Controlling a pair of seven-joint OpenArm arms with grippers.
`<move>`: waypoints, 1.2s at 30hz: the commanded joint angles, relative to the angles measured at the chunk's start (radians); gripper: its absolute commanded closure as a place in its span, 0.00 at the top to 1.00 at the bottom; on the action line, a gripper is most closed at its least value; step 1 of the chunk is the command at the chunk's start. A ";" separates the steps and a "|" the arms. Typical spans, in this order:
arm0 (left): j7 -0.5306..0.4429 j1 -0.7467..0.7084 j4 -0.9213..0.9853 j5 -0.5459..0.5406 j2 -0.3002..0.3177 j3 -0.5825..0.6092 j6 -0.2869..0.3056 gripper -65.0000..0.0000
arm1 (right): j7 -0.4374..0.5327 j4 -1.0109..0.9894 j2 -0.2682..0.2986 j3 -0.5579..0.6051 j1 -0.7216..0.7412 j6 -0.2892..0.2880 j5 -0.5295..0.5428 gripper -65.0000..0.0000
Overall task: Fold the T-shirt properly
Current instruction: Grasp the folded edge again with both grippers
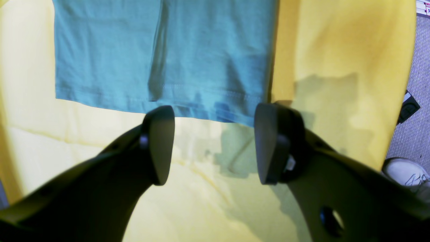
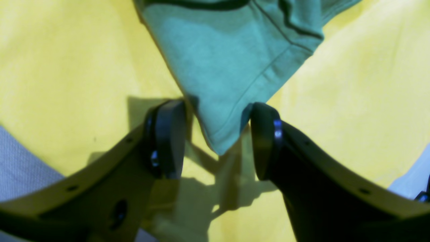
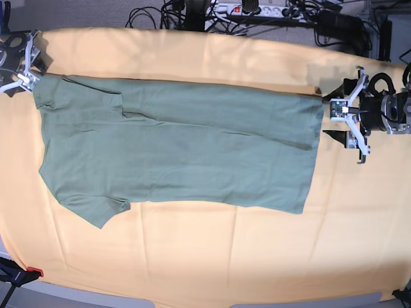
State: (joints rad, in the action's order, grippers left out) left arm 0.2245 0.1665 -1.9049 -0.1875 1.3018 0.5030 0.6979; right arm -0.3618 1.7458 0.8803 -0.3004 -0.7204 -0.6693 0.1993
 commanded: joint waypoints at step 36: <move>-0.024 -0.141 -0.036 0.187 0.010 -0.012 -0.008 0.58 | -0.018 0.013 0.018 0.000 0.005 0.134 0.006 0.00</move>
State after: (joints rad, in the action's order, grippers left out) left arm 0.2134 0.0135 -1.9347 0.0082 1.2903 0.5037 0.6960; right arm -0.3767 1.7473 0.8780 -0.2878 -0.7177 -0.5426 0.2085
